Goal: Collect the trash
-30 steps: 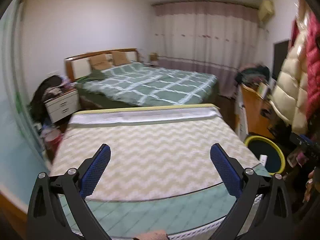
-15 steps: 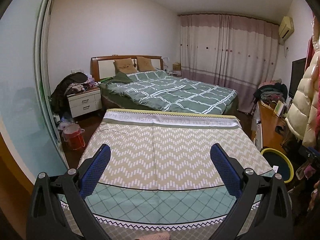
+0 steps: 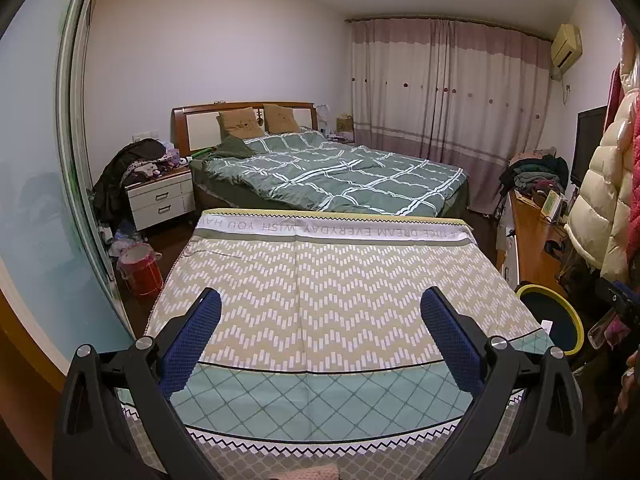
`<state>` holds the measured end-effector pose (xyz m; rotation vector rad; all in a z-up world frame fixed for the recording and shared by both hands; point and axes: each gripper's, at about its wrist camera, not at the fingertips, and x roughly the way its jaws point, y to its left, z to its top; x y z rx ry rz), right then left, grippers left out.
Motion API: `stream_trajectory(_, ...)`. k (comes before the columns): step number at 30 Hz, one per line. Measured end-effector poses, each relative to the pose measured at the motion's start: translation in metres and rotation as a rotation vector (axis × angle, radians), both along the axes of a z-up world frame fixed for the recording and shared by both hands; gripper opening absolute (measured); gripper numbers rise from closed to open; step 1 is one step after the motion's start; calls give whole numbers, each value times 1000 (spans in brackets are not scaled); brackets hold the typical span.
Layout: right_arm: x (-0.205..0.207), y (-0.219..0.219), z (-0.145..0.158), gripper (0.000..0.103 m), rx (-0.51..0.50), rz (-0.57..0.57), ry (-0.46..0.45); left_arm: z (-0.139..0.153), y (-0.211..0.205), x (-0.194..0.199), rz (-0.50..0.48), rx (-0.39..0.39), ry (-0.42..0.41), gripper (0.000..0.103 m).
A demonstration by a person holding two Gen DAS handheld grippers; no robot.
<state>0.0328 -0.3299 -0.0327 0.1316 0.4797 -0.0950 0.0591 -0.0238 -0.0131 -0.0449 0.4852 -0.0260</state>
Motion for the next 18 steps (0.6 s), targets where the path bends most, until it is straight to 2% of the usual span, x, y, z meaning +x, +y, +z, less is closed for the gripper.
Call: stream_trajectory(18, 2, 0, -3, 74, 4, 0, 3, 1, -2, 1, -4, 5, 1, 98)
